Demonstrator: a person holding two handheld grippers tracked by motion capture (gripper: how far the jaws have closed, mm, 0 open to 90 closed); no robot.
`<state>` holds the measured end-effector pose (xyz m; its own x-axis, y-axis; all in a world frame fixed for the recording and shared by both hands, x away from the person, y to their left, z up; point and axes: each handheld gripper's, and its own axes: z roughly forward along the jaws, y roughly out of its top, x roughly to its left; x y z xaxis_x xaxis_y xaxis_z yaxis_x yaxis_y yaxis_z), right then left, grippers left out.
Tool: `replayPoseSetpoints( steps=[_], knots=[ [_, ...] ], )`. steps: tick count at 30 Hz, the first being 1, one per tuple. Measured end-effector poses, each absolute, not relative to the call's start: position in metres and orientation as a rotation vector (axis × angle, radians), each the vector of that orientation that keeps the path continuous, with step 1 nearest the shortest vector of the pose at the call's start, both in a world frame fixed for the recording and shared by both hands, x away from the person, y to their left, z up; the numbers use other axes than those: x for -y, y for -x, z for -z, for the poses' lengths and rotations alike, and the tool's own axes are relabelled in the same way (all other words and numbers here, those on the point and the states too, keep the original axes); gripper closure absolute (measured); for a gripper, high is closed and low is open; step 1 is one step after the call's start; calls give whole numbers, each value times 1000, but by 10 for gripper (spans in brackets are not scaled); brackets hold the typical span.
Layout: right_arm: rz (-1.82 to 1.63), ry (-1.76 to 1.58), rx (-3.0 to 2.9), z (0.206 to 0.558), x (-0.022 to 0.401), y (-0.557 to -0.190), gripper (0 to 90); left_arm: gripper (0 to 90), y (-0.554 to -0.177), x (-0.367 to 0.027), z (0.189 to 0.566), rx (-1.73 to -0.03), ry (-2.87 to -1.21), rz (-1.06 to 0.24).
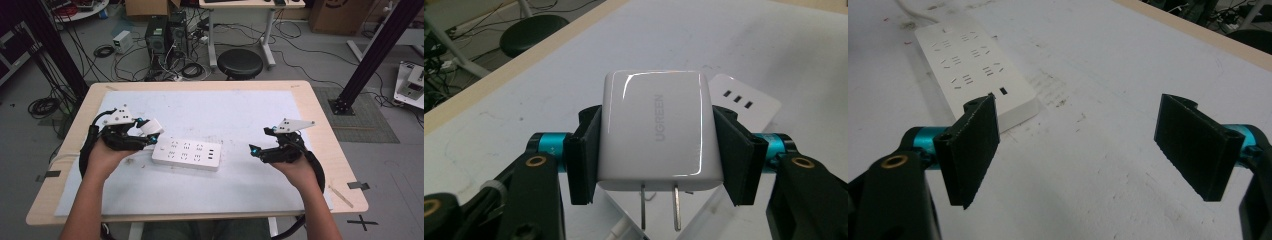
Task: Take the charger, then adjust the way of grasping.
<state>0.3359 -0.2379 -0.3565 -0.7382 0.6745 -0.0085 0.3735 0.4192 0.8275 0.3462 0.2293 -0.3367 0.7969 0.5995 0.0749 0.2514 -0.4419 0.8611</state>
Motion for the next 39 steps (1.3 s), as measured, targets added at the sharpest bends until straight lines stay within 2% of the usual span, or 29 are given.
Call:
replayPoseSetpoints(
  steps=[17, 21, 30, 39],
  knots=[
    [-1305, -840, -2437, 355, 211, -330, 184, 425, -327, -195, 365, -418, -2050, -425],
    [-1340, -842, -2474, 362, 199, -326, 184, 425, -318, -174, 372, -306, -2068, -482],
    [-1492, -936, -2536, 378, 178, -327, 184, 425, -302, -141, 383, -164, -2079, -583],
    [-1617, -1019, -2607, 388, 164, -334, 185, 425, -294, -121, 396, -100, -2060, -669]
  ],
)
